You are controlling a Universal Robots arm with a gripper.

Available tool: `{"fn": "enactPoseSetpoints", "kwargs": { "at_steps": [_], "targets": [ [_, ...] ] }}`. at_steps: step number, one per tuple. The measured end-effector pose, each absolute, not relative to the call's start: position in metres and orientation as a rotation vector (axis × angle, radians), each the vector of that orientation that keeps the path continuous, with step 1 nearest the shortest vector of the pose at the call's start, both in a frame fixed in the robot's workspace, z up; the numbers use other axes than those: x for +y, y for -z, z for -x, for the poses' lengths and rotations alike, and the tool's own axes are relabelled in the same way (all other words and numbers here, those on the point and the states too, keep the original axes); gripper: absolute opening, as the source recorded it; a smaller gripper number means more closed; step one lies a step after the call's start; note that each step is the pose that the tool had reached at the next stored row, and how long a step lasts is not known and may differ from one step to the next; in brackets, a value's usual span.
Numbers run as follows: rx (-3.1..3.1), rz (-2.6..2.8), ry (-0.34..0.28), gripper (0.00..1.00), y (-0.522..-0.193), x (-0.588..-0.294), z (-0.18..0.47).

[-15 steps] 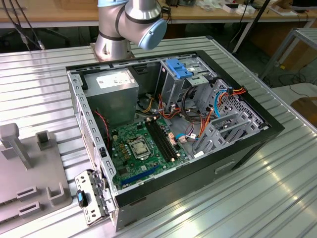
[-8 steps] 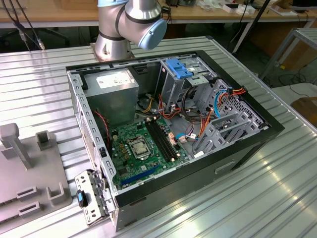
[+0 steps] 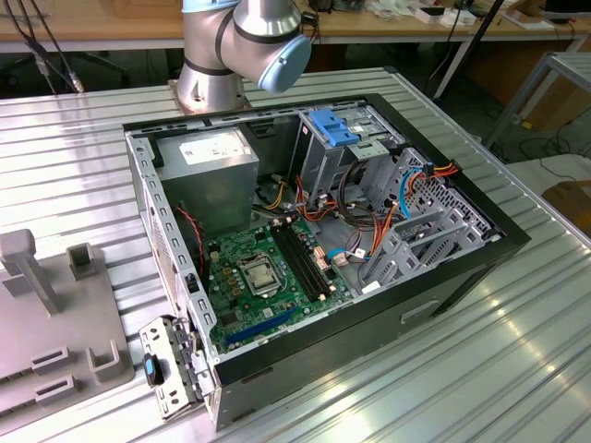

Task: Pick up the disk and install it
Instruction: 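Pick up the disk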

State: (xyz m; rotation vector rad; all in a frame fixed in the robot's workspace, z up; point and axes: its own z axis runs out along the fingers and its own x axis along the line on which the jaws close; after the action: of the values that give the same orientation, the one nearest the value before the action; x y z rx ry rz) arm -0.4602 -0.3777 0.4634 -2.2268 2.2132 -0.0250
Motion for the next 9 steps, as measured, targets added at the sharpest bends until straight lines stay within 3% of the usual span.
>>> {"fn": "enactPoseSetpoints", "kwargs": {
  "at_steps": [9],
  "targets": [
    [2.208,2.230,0.023,0.37,-0.495,-0.378,0.460]
  ]
}}
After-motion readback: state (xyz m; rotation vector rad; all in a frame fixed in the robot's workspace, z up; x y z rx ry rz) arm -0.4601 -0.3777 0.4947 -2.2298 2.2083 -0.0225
